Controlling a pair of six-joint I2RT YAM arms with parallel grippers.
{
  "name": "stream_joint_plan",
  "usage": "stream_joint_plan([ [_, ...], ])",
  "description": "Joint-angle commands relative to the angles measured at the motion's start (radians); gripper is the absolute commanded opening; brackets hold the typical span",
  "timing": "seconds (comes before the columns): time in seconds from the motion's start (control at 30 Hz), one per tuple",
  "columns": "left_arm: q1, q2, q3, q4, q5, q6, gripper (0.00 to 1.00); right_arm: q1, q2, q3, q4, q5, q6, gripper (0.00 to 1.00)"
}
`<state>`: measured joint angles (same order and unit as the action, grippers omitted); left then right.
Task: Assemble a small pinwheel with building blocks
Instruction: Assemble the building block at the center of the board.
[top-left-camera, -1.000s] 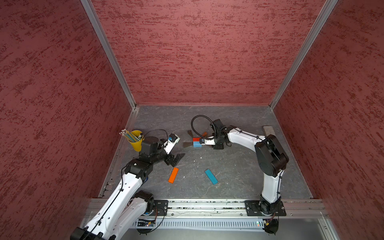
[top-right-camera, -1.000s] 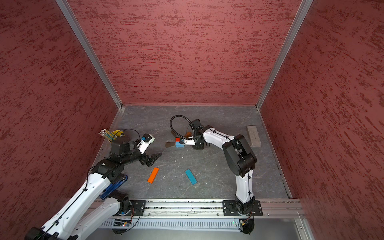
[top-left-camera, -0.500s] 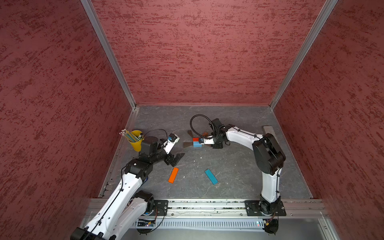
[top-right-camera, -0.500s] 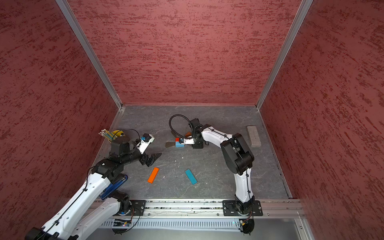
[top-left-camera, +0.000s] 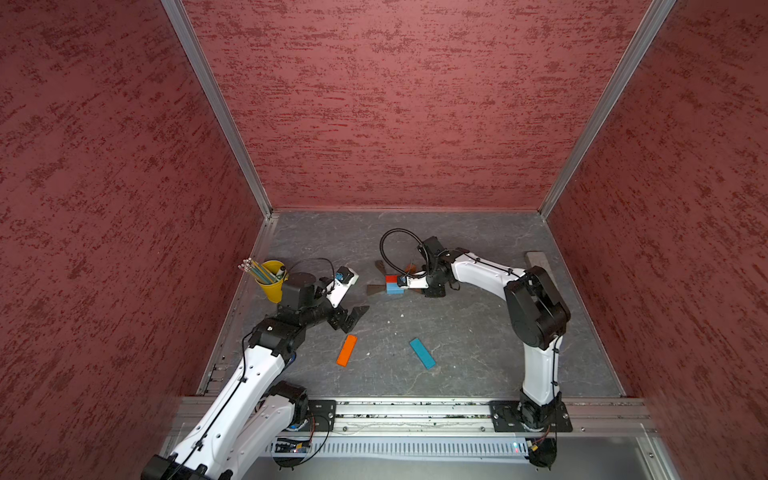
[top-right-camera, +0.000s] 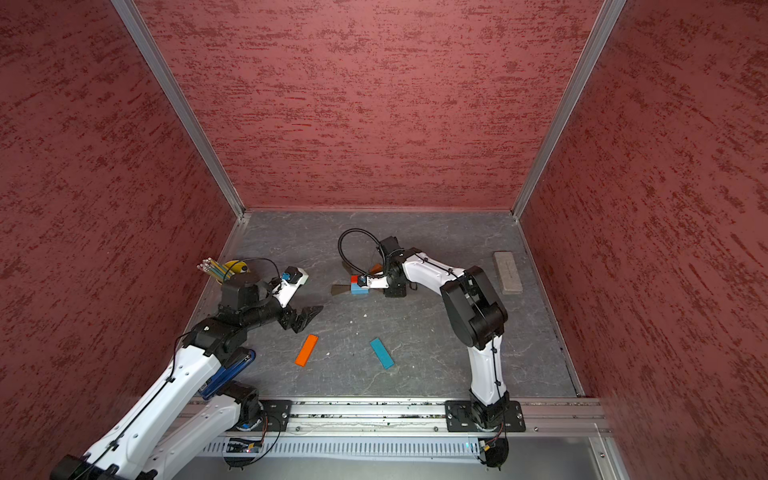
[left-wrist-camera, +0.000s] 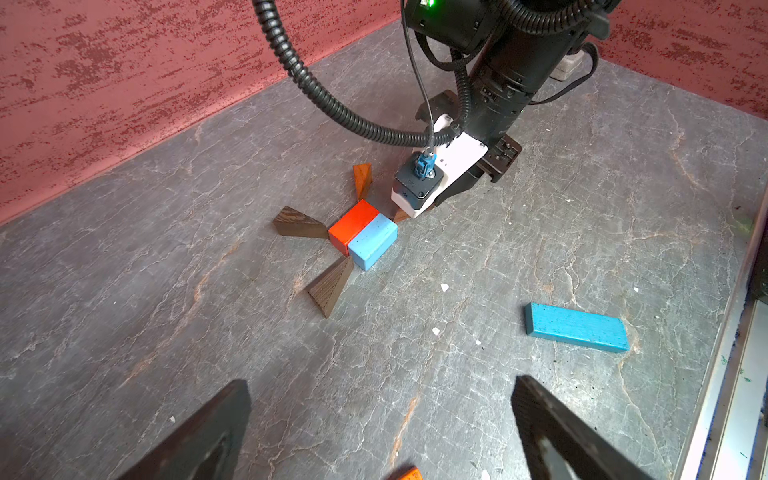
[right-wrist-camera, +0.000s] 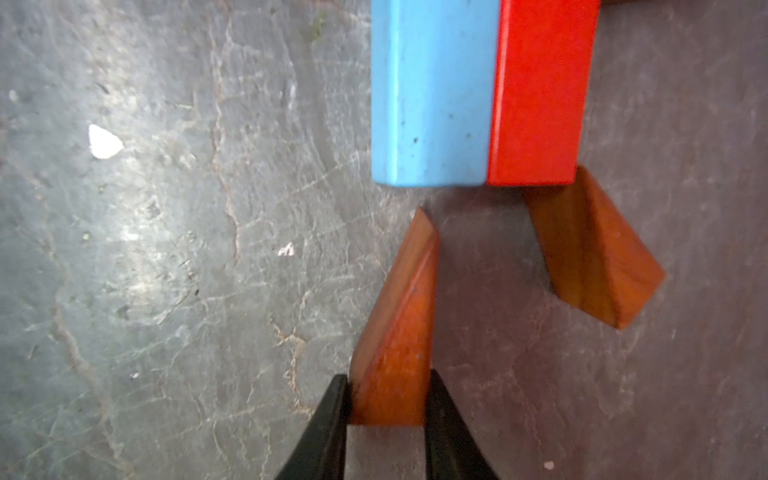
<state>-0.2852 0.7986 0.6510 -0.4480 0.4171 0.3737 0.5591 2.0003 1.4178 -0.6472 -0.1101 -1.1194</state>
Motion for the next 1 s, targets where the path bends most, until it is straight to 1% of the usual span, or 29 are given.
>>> stream_joint_plan([
  [0.0,0.006,-0.004,0.015,0.016,0.002,-0.006,1.00,-0.005,0.019,0.032,-0.034,-0.039,-0.056,0.31],
  [0.67,0.007,-0.003,0.016,0.015,-0.003,-0.007,1.00,0.002,0.039,0.048,-0.050,-0.040,-0.060,0.32],
  [0.97,0.007,-0.002,0.016,0.015,-0.001,-0.007,1.00,0.003,0.047,0.052,-0.048,-0.037,-0.058,0.34],
])
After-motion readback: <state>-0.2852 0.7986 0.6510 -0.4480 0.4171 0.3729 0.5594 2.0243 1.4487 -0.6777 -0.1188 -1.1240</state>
